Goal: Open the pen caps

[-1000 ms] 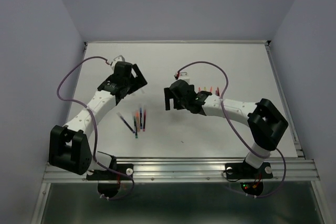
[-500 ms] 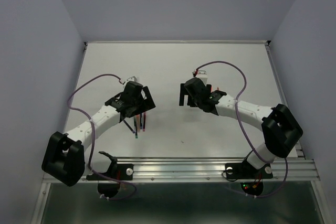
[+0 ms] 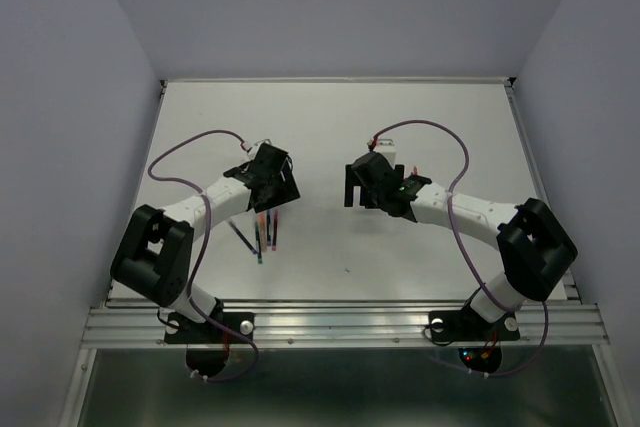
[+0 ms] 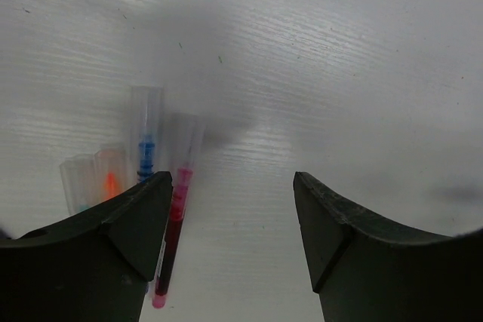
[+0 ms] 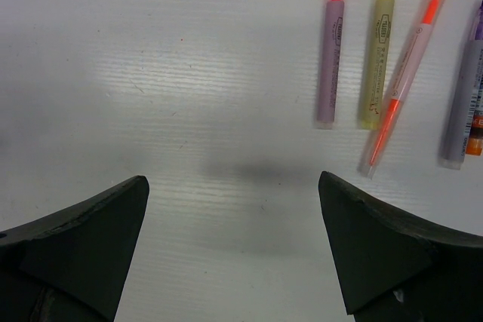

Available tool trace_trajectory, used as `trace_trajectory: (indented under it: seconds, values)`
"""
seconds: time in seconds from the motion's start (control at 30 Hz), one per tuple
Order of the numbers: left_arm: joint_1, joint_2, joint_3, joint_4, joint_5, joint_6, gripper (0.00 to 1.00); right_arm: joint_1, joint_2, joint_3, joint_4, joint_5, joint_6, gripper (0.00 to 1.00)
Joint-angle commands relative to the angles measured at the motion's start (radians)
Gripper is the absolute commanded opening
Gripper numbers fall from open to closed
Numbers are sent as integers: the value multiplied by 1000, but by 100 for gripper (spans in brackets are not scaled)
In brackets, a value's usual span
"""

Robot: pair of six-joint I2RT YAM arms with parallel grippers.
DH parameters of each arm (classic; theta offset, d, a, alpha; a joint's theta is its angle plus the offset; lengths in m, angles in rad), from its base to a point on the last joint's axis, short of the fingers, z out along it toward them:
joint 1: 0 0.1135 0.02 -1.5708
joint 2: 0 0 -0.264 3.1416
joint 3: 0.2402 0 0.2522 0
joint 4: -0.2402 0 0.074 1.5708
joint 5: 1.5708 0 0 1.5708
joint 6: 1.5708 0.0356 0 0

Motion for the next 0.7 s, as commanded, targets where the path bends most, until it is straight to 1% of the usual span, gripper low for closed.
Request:
trace_trajectory:
  seconds: [0.0, 0.03, 0.1, 0.27, 0.33, 0.57, 0.6, 0.67]
  values:
    - [-5, 29, 49, 4, -36, 24, 76, -7, -21, -1, 15, 29, -12, 100]
    - [-5, 30, 52, 6, -36, 24, 75, -16, -21, -3, 16, 29, -12, 100]
    - [-5, 53, 64, 0, -39, 27, 72, -16, -22, -3, 15, 27, -12, 100]
    - [-5, 85, 70, -17, -54, 30, 71, -26, -28, -9, 16, 29, -12, 100]
    - [-5, 88, 66, -17, -62, 31, 66, -26, -27, -11, 16, 29, -10, 100]
    - [-5, 109, 69, -17, -86, 16, 66, -26, -22, -11, 15, 24, -12, 100]
    - [-5, 118, 67, -19, -86, 13, 63, -35, -25, -12, 15, 25, -10, 100]
    - [-5, 125, 64, -16, -83, 10, 63, -35, -27, -14, 16, 27, -10, 100]
